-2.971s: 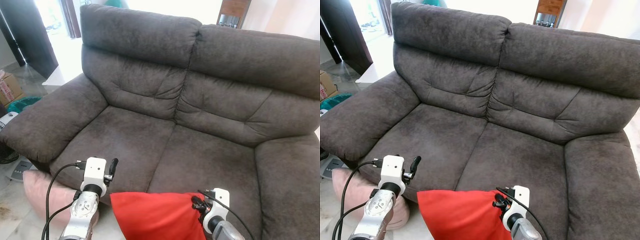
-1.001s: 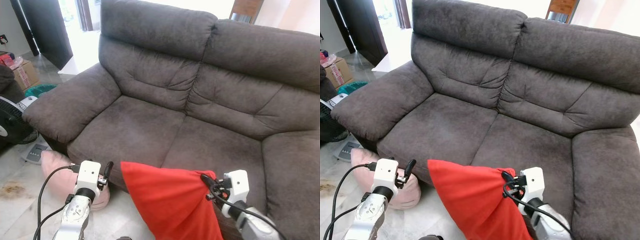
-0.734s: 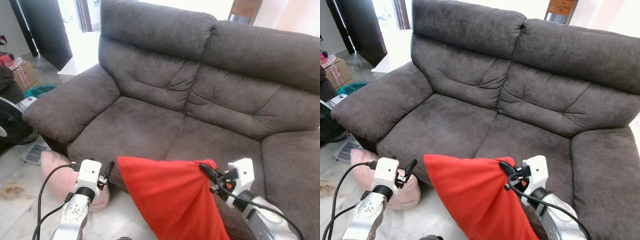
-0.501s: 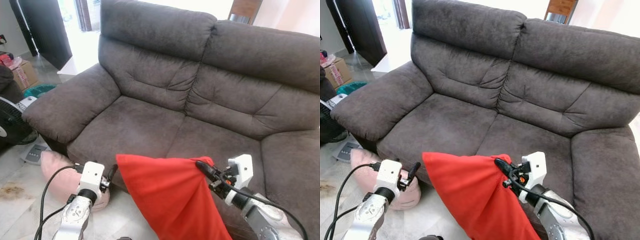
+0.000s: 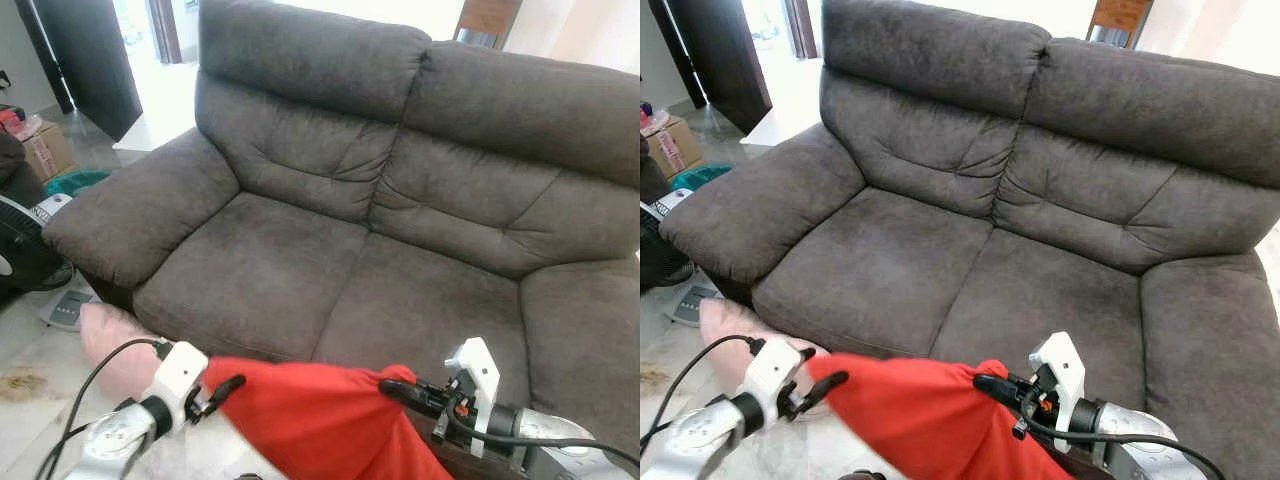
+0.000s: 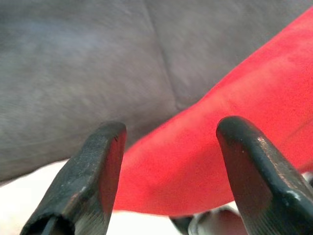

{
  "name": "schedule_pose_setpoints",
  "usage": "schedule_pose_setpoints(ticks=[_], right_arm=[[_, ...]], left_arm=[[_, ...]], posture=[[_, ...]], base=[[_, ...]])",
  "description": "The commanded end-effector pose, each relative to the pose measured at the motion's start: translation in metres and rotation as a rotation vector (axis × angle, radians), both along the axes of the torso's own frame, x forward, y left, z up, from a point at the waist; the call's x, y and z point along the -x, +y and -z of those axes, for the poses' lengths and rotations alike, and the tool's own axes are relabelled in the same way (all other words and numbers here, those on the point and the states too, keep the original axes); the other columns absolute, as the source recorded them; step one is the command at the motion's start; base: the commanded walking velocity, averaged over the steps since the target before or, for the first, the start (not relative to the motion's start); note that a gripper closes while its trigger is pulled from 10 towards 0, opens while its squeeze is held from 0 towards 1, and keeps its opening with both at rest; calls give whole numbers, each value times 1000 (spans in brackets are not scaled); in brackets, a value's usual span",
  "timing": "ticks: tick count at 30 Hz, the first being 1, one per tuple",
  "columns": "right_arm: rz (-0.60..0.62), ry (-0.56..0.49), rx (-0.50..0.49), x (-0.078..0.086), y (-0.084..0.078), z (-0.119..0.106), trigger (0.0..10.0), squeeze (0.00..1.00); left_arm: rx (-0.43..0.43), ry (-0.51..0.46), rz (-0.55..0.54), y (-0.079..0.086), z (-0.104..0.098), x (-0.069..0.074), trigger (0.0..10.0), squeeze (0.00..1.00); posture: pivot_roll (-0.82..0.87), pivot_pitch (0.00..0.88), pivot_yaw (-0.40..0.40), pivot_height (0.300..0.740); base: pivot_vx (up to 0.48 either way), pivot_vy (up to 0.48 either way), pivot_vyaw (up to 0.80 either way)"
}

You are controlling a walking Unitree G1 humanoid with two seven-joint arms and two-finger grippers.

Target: Move the pillow to the sofa from floor

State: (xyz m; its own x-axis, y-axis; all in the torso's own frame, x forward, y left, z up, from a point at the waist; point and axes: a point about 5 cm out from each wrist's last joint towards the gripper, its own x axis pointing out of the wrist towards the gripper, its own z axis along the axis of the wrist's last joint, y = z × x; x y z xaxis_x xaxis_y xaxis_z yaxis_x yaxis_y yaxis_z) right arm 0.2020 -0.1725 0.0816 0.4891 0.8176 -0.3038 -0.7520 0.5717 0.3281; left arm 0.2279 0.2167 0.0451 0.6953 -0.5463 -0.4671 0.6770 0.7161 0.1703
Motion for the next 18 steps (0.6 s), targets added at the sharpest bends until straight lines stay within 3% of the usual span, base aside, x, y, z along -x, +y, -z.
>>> schedule_pose_setpoints(ticks=[1, 4, 8, 11, 13, 14, 18], right_arm=[[-66, -134, -34, -7, 7, -27, 10000, 0], [-87, -136, -29, -7, 8, -28, 10000, 0], [-128, -137, -23, -6, 9, -30, 10000, 0], [-152, -134, -20, -4, 10, -30, 10000, 0], [-159, -137, -15, -4, 10, -31, 10000, 0], [-163, -138, -12, -4, 9, -31, 10000, 0], [-193, -128, -13, -1, 11, -30, 10000, 0]], left_arm=[[-9, 66, 93, -5, 3, 8, 10000, 0], [-48, 165, 209, 0, 2, 20, 10000, 0], [-157, 204, 299, 6, -1, 21, 10000, 0], [-183, 243, 358, 8, -1, 23, 10000, 0], [-258, 235, 388, 12, 0, 22, 10000, 0], [-353, 218, 418, 17, 3, 21, 10000, 0], [-439, 132, 408, 24, 0, 11, 10000, 0]], posture=[[167, 16, -94, 740], [167, 12, -94, 740], [168, 4, -94, 740], [167, 3, -94, 740], [161, 0, -91, 740], [161, 0, -91, 740], [165, 0, -92, 740]], base=[[0, 0, 0], [0, 0, 0], [0, 0, 0], [0, 0, 0], [0, 0, 0], [0, 0, 0], [0, 0, 0]])
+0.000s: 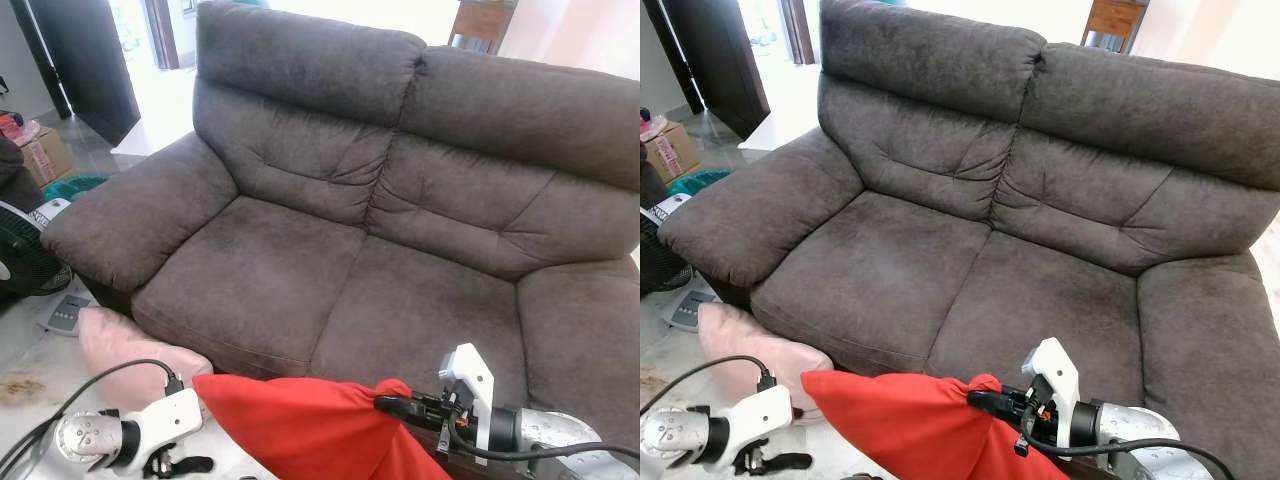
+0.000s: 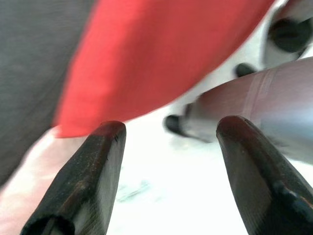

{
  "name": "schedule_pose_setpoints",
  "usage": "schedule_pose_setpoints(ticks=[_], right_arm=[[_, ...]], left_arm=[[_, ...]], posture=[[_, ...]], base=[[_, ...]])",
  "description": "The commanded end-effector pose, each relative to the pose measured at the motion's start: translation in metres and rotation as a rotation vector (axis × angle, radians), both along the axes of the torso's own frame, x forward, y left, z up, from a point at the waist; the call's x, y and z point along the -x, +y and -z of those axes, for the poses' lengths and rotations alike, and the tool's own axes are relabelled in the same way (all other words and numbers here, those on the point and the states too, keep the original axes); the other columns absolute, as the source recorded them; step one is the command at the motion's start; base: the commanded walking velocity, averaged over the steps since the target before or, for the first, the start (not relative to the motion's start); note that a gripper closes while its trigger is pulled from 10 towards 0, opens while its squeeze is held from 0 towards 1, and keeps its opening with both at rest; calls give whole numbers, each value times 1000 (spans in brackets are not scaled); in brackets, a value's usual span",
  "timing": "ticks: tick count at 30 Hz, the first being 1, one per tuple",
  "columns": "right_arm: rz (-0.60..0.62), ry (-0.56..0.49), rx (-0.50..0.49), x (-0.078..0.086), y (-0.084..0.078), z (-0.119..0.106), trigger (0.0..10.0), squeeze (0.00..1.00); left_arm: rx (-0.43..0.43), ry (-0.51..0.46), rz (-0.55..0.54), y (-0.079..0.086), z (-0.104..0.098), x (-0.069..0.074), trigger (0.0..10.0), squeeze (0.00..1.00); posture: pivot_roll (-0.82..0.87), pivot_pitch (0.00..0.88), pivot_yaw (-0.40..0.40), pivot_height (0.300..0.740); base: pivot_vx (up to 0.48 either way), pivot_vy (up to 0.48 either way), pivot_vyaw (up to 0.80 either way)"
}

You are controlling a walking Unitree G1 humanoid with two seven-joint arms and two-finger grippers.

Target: Move the pillow to the sofa from floor

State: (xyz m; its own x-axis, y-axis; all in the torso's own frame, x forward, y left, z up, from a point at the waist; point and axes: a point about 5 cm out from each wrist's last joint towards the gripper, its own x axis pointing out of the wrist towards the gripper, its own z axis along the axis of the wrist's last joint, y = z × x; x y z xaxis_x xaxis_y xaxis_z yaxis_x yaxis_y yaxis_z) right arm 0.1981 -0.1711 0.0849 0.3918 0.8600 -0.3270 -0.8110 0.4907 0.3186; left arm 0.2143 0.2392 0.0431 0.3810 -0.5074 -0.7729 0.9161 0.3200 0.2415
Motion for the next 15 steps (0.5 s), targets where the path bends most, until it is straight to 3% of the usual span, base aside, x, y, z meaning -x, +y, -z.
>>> schedule_pose_setpoints(ticks=[1, 9, 15], right_arm=[[-81, -129, -45, -5, 10, -26, 10000, 0], [-184, -110, 15, 4, 5, -24, 10000, 0], [-207, -138, 20, 3, 4, -33, 10000, 0]], left_arm=[[-36, -38, 37, 1, -2, -2, 10000, 0], [-82, -67, 142, 7, 4, 1, 10000, 0], [-100, -53, 157, 12, 11, 5, 10000, 0]], posture=[[165, 0, -92, 740], [162, 0, -93, 740], [149, 0, -93, 740]], base=[[0, 0, 0], [0, 0, 0], [0, 0, 0]])
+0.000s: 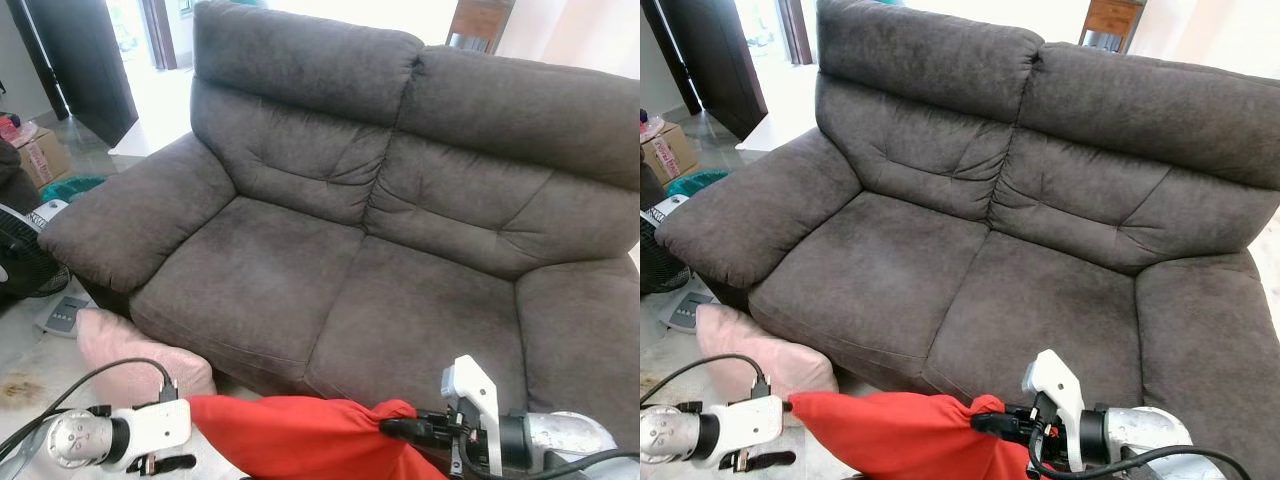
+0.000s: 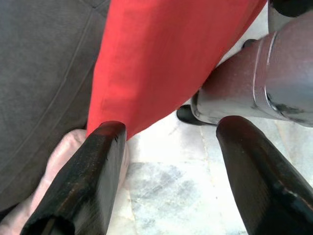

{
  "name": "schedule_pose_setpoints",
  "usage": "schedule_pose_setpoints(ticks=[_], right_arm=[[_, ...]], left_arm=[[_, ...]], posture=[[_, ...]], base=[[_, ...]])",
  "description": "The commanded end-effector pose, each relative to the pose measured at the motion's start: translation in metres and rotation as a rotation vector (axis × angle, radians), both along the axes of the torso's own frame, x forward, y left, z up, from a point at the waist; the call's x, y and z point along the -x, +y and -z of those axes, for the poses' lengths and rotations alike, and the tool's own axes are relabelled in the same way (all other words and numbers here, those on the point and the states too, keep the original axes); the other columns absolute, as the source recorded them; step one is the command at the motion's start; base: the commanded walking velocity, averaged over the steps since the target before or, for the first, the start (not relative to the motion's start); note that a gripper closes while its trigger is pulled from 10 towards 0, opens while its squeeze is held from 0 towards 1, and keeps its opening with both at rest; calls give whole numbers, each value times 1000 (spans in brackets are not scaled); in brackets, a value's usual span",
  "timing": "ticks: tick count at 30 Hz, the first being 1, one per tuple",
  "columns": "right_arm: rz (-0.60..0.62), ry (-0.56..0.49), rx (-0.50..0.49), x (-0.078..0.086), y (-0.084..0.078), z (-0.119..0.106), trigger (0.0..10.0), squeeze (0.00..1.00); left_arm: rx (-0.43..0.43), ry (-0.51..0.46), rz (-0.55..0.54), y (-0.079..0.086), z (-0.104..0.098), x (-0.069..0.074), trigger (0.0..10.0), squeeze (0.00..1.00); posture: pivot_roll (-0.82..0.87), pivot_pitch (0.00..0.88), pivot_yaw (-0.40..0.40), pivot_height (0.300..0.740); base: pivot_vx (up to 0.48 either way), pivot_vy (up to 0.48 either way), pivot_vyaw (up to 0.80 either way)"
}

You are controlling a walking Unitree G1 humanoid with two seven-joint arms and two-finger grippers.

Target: Move the pillow to the sofa from floor

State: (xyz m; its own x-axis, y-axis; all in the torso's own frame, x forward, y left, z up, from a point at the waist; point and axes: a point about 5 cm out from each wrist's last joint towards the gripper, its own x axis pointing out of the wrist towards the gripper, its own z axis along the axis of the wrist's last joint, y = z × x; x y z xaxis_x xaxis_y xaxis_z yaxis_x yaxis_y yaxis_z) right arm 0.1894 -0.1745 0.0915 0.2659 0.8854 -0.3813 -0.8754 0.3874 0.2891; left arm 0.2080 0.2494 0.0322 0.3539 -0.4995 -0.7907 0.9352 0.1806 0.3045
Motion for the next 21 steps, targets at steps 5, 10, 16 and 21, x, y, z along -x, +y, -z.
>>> schedule_pose_setpoints(ticks=[5, 10, 16, 21], right_arm=[[-116, -157, -29, -4, 8, -32, 10000, 0], [-169, -163, -9, 1, 8, -34, 10000, 0], [-217, -151, 35, 7, 6, -32, 10000, 0], [-266, -155, 22, 13, 9, -37, 10000, 0]], left_arm=[[-77, -50, 44, 8, 5, -4, 10000, 0], [-65, -106, 60, 6, 2, -10, 10000, 0], [-51, -145, 79, 2, -1, -18, 10000, 0], [-42, -137, 94, 2, 4, -19, 10000, 0]], posture=[[147, 0, -96, 740], [144, 4, -99, 740], [141, 7, -103, 740], [136, 8, -104, 740]], base=[[0, 0, 0], [0, 0, 0], [0, 0, 0], [0, 0, 0]])
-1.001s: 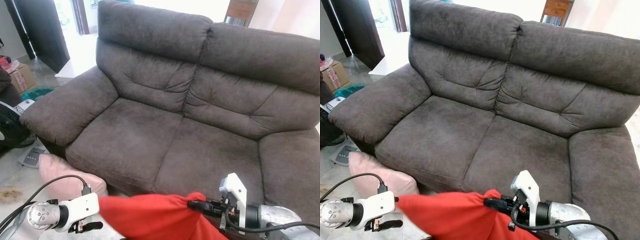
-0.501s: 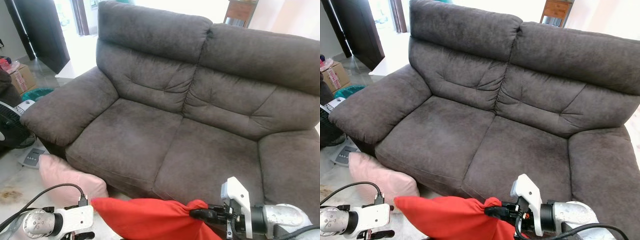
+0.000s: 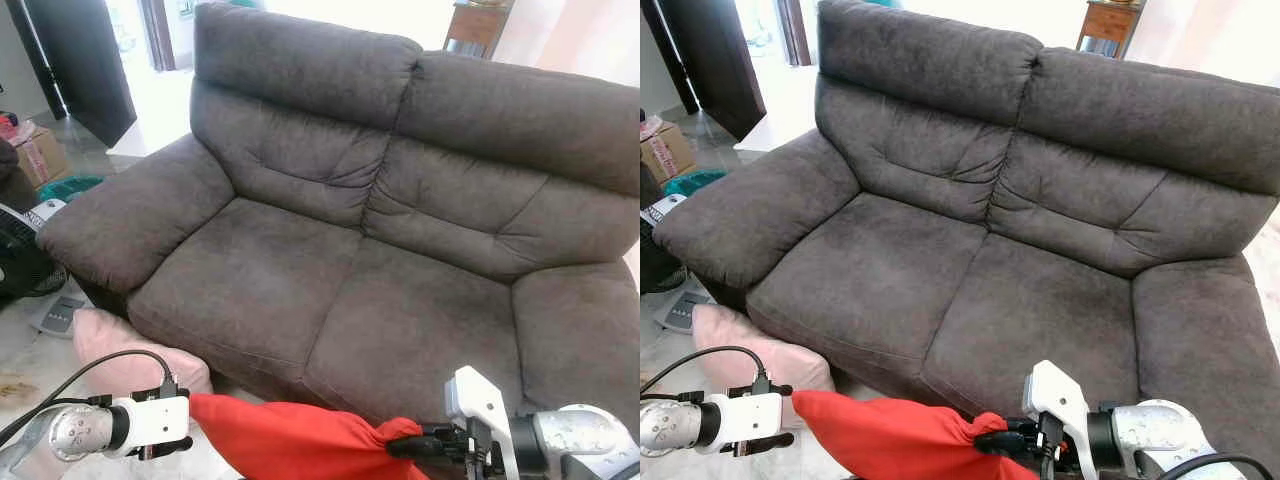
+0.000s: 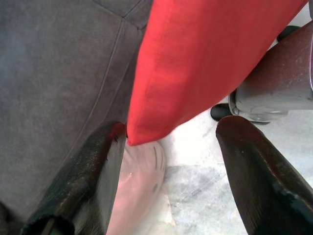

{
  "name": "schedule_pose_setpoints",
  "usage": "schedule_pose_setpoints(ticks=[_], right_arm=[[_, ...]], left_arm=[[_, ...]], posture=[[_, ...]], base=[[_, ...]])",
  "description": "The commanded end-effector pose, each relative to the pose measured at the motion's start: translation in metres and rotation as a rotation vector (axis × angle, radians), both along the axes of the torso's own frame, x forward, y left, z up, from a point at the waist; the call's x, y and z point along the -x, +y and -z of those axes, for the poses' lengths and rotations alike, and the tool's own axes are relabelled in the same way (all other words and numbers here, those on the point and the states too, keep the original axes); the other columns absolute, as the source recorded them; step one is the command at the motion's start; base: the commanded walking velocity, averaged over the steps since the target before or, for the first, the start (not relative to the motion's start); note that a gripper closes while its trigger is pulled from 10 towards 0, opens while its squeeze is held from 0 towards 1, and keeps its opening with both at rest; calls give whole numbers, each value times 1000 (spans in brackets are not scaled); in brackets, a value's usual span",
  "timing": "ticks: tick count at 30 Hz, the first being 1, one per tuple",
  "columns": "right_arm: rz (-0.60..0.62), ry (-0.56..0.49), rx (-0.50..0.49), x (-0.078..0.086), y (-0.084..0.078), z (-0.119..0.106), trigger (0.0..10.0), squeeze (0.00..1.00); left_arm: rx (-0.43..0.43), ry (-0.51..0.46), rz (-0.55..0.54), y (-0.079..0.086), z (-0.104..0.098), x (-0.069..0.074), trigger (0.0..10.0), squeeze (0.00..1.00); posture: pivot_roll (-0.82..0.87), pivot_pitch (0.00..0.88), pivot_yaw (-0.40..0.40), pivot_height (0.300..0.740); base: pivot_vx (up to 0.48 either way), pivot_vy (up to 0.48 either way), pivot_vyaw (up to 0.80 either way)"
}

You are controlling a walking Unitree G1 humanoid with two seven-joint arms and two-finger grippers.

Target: Move the pillow to the sofa from floor

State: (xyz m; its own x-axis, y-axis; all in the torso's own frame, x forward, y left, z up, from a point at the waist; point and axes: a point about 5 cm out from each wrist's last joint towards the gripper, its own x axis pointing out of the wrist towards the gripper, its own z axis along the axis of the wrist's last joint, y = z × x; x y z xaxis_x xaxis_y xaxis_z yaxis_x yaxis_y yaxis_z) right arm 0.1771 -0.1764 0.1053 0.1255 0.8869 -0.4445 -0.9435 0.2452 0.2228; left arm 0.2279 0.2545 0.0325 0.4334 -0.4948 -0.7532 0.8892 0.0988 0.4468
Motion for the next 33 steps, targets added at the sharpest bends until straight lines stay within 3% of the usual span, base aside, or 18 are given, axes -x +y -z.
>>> schedule_pose_setpoints(ticks=[1, 15, 20, 27, 33], right_arm=[[-96, -102, -67, 1, 11, -24, 10000, 0], [-140, -138, -69, 3, 12, -37, 10000, 0], [-153, -145, -67, 5, 11, -41, 10000, 0], [-162, -148, -70, 7, 11, -45, 10000, 0], [-166, -147, -71, 8, 11, -48, 10000, 0]], left_arm=[[-2, 14, 19, -2, 6, 1, 10000, 0], [12, 53, 35, -5, 14, -1, 10000, 0], [26, -50, 30, -11, 11, -13, 10000, 0], [57, -78, 23, -22, 13, -20, 10000, 0], [115, -40, -19, -31, 19, -21, 10000, 0]], posture=[[136, 8, -104, 740], [116, 9, -109, 740], [104, 11, -113, 740], [92, 11, -118, 740], [81, 11, -121, 740]], base=[[0, 0, 0], [0, 0, 0], [0, 0, 0], [0, 0, 0], [0, 0, 0]])
